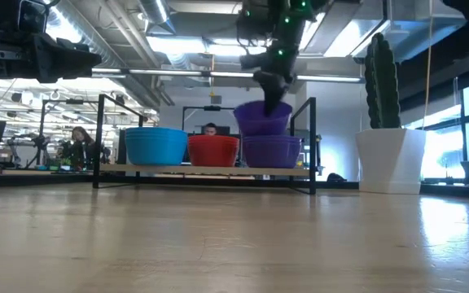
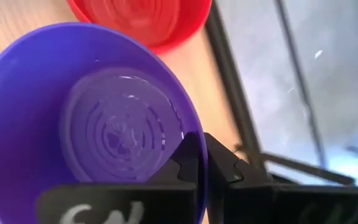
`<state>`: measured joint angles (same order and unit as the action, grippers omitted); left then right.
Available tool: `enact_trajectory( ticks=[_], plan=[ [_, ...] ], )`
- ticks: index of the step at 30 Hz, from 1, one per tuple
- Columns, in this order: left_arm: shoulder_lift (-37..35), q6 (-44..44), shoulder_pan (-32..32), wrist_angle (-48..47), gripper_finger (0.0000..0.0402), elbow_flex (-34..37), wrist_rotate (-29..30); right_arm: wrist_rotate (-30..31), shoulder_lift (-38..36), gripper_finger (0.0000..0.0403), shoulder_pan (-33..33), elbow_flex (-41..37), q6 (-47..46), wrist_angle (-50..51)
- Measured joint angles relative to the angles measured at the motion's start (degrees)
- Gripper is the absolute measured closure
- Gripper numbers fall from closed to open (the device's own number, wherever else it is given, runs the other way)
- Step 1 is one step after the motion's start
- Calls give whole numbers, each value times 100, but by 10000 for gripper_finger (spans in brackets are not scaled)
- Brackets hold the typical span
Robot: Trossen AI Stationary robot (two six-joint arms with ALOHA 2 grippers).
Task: Pick & Place Mini bowls
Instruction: Stack the purple bowl on top of the purple bowl on the shelf, then return to Home Position
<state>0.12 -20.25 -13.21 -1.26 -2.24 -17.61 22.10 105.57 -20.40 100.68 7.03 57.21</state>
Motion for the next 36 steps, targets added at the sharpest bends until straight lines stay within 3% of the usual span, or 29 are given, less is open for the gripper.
enact_trajectory(
  ticks=[5,20,30,36],
  plan=[
    [1,-1,-1,-4,394,1,0,-521,36,399,-177,0,-105,219],
    [2,-2,0,-4,393,1,0,-821,120,387,-300,-133,-39,334],
    [0,-1,-2,-5,397,1,-1,-797,121,345,-306,-136,94,303],
    [0,-2,-2,-6,395,0,0,-372,121,316,-304,-136,134,175]
  ],
)
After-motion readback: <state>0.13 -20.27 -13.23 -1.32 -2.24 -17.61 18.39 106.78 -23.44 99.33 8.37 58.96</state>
